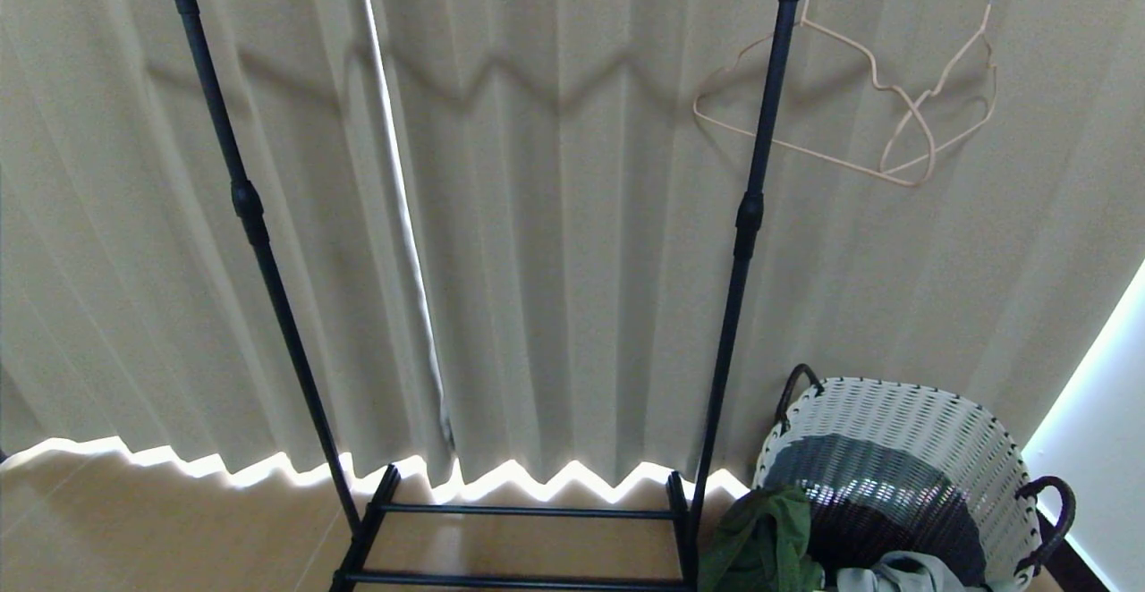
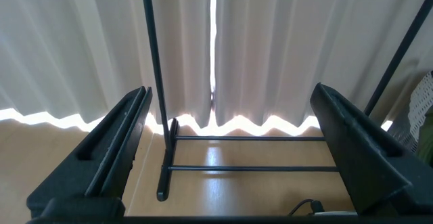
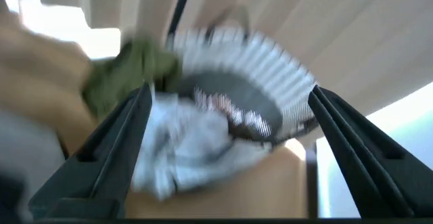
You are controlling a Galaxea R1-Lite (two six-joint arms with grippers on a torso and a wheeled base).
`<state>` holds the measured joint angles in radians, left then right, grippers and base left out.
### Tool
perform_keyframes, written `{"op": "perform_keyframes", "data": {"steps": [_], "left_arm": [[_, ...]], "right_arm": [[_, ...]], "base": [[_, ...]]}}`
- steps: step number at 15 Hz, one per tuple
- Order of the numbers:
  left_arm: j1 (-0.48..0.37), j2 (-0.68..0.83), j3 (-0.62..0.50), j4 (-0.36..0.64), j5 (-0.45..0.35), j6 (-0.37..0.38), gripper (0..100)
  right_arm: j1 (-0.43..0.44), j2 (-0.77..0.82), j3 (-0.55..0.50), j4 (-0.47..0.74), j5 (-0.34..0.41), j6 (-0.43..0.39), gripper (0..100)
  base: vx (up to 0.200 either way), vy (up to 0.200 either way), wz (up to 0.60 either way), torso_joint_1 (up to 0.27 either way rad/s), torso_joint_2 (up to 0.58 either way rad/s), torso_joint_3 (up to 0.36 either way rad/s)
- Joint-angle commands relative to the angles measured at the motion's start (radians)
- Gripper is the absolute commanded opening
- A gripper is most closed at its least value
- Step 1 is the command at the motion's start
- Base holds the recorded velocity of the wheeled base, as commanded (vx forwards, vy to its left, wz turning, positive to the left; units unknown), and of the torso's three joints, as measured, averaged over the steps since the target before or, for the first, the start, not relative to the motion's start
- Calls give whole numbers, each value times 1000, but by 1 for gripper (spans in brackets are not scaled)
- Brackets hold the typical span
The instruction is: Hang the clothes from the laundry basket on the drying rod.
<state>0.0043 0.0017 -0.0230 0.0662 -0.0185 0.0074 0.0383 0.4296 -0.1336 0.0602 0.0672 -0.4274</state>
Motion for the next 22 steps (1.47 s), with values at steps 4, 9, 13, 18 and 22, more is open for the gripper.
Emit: {"op": "perform_keyframes", "data": {"steps": [4, 9, 13, 18, 22], "left_arm": [[0, 1, 0, 0, 2, -1, 100], [0, 1, 0, 0, 2, -1, 100], [0, 1, -2, 0, 3, -6, 100], [0, 1, -2, 0, 3, -4, 100], [0, 1, -2, 0, 5, -6, 100]], "right_arm": [[0, 735, -29, -178, -69, -355, 100], [2, 1088, -17, -258, -75, -387, 100], [6, 1262, 8, -428, -75, -435, 100], [0, 1359, 6, -514, -76, -435, 100], [-55, 1440, -3, -622, -110, -438, 100]], "base": [[0, 0, 0, 0, 0, 0], [0, 0, 0, 0, 0, 0], [0, 0, 0, 0, 0, 0], [0, 0, 0, 0, 0, 0], [0, 0, 0, 0, 0, 0]]}}
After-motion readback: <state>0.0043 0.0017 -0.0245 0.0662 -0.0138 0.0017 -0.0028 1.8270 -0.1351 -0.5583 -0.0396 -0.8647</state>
